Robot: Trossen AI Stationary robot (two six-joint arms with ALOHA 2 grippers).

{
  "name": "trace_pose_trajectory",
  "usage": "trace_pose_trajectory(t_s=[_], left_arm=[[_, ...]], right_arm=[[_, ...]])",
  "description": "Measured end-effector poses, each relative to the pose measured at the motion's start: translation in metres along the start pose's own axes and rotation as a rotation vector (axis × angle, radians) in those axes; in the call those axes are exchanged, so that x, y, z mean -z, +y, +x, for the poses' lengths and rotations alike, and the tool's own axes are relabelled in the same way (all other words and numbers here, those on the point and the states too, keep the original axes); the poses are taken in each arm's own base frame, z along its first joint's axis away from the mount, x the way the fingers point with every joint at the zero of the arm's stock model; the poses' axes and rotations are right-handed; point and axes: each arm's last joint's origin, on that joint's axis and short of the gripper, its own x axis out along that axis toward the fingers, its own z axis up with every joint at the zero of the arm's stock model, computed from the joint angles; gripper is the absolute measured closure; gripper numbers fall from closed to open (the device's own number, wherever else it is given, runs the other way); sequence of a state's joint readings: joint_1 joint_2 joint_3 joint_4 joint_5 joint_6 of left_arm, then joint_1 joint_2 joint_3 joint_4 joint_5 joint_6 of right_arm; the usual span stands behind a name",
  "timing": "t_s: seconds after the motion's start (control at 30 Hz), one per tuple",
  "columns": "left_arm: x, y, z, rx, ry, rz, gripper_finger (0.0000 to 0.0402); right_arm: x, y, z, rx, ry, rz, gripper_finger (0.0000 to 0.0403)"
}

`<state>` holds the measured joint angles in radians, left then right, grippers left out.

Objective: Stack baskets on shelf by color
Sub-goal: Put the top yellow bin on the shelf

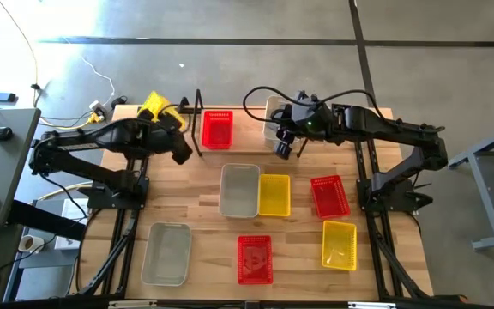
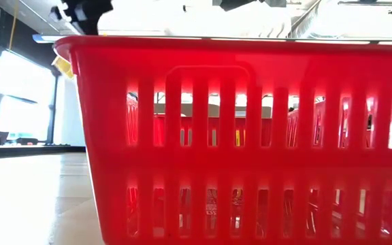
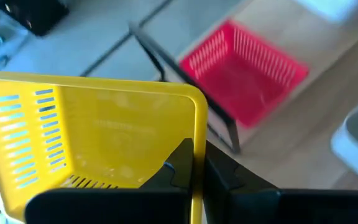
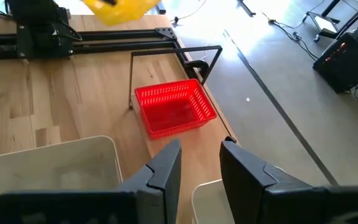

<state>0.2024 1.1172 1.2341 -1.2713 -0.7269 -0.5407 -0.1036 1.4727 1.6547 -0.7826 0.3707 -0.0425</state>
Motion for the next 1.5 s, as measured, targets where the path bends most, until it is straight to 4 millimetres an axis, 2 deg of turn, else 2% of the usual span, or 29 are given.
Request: trace_pose_trajectory(t_s=[0.27, 0.53, 0.7, 1.1, 1.5], left_arm=[[-0.036, -0.003, -0.019, 0.119, -0.247, 0.091, 0.0397], [-0.063, -0.032, -0.013, 0.261, -0.413, 0.242, 0.0397], [-0.070, -0.062, 0.004, 0.293, -0.409, 0.318, 0.0396], [-0.070, -0.134, 0.067, 0.278, -0.302, 0.411, 0.0396], [-0.059, -0.170, 0.112, 0.251, -0.218, 0.492, 0.0396]], right_arm=[[0.000, -0.005, 0.000, 0.160, 0.006, 0.007, 0.0304], [0.000, -0.009, -0.001, 0.309, 0.007, 0.044, 0.0304], [0.001, -0.009, -0.001, 0.314, 0.013, 0.042, 0.0304], [0.010, -0.009, -0.002, 0.316, 0.092, 0.054, 0.0304], [0.015, -0.009, -0.002, 0.313, 0.130, 0.059, 0.0304]])
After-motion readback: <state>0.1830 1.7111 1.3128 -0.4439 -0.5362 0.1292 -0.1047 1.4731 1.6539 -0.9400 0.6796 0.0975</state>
